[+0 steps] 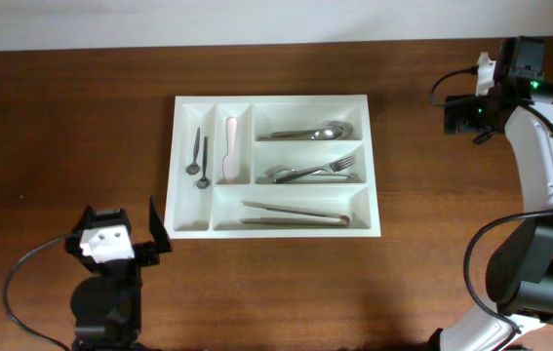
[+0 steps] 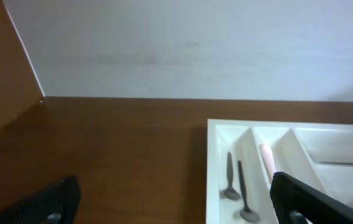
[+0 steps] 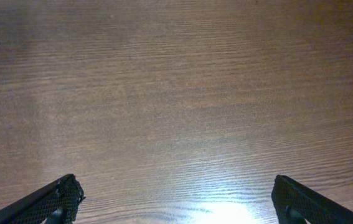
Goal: Pack container
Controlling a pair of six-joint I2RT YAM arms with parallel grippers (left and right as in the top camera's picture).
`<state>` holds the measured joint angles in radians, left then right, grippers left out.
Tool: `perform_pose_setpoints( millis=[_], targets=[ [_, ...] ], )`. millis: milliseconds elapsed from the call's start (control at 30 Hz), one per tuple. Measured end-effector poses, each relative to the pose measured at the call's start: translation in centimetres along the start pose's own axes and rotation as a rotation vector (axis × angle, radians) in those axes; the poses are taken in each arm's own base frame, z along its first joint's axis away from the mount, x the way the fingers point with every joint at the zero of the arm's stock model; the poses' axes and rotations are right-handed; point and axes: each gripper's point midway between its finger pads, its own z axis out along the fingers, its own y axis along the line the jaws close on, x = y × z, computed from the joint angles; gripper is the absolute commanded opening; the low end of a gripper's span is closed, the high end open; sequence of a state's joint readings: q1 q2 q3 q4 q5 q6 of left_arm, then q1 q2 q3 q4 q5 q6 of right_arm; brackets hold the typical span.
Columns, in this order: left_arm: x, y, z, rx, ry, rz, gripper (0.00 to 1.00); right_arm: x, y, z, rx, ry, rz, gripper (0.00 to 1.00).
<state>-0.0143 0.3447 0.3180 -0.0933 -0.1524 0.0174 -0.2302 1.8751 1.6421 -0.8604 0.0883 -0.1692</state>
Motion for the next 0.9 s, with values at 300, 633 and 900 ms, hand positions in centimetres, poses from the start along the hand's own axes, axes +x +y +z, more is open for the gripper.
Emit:
perform_pose_setpoints(
  millis=[300, 633, 900],
  targets=[
    [3.5, -0.4, -1.1, 0.025, -0.03, -0.004, 0.99, 0.0, 0.0, 0.0, 0.0, 0.0, 0.0, 0.99],
    [4.9, -0.6, -1.8, 0.046, -0.007, 0.0, 0.99, 0.0, 0.0, 0.0, 0.0, 0.0, 0.0, 0.99],
    [7.1, -0.7, -1.8, 0.053, 0.057, 0.005, 0.99, 0.0, 0.0, 0.0, 0.0, -0.001, 0.0, 0.99]
  ],
)
